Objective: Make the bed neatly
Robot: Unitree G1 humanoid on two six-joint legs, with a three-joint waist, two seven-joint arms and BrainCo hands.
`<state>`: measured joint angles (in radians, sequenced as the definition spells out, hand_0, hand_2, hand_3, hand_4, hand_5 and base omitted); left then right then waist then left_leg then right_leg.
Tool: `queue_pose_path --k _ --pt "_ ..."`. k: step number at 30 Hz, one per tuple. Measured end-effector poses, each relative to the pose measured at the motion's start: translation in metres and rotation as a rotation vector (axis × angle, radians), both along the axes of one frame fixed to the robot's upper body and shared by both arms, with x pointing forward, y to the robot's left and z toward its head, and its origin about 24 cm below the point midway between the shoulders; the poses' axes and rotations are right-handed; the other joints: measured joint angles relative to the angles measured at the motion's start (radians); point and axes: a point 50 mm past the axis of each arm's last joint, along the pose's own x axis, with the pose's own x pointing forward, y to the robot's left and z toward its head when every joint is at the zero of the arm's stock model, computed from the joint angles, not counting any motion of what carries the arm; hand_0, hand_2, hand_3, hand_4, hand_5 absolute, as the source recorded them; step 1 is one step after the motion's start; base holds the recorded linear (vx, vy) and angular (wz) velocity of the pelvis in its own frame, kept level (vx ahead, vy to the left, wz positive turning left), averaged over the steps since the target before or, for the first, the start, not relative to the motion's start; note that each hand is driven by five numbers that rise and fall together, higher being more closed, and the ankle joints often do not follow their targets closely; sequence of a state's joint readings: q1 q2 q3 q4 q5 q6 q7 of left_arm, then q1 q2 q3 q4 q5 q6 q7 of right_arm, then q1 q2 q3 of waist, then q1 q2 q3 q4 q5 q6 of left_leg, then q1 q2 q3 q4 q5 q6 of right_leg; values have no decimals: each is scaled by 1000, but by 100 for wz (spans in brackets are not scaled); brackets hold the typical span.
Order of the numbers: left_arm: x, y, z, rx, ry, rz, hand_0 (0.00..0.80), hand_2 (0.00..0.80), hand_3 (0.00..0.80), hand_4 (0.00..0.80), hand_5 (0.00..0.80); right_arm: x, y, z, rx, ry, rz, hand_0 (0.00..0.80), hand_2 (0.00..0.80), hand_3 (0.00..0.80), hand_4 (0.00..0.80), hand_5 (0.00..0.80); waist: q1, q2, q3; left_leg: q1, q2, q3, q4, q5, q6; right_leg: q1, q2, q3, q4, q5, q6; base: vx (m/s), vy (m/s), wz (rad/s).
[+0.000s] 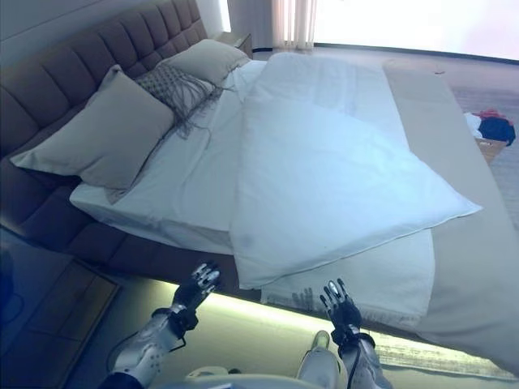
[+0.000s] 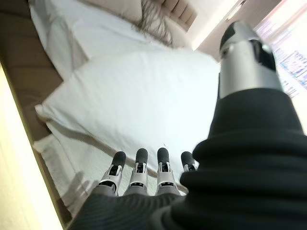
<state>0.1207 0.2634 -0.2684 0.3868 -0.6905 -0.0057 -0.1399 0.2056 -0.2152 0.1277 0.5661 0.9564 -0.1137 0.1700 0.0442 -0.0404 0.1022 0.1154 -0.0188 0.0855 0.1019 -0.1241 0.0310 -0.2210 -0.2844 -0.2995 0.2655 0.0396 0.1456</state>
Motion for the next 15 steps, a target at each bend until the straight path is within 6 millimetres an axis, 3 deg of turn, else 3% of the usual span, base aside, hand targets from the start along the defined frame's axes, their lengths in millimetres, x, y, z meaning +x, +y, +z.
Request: queue_pose_path --k 1,3,6,9,12,15 --pt "-1 0 0 -4 -1 -2 0 0 0 0 0 -4 -2 -1 1 3 -1 0 0 0 0 0 -2 5 -4 15 5 -8 -2 -8 -10 5 3 -3 33 -24 -35 242 -197 30" --pt "-5 2 -2 -8 4 4 0 0 0 0 0 -9 -6 -2 7 -1 -3 0 0 0 0 0 2 8 -11 31 19 -6 -8 -37 -42 -8 1 -10 99 -68 -77 253 -248 15" --pt "-13 8 -6 0 27 26 0 0 0 0 0 -9 -4 -1 26 -13 15 0 0 0 0 0 9 8 -16 36 32 1 -1 -44 -65 -20 8 -7 138 -105 -86 237 -220 -2" --pt "-13 13 -5 0 22 49 0 0 0 0 0 -6 1 -2 39 -10 26 0 0 0 0 0 26 7 -20 40 46 8 20 -43 -63 -20 10 -3 165 -134 -83 210 -217 2" --pt "-11 20 -3 -2 3 56 0 0 0 0 0 -1 6 -1 50 -16 51 0 0 0 0 0 30 -1 -24 13 53 17 104 -40 -45 -8 26 19 170 -161 -78 195 -224 -2" --pt "-9 18 -1 -1 -11 35 0 0 0 0 0 6 6 -1 44 -10 48 0 0 0 0 0 29 -17 -27 -44 55 14 230 0 16 10 40 24 150 -176 -86 152 -215 7"
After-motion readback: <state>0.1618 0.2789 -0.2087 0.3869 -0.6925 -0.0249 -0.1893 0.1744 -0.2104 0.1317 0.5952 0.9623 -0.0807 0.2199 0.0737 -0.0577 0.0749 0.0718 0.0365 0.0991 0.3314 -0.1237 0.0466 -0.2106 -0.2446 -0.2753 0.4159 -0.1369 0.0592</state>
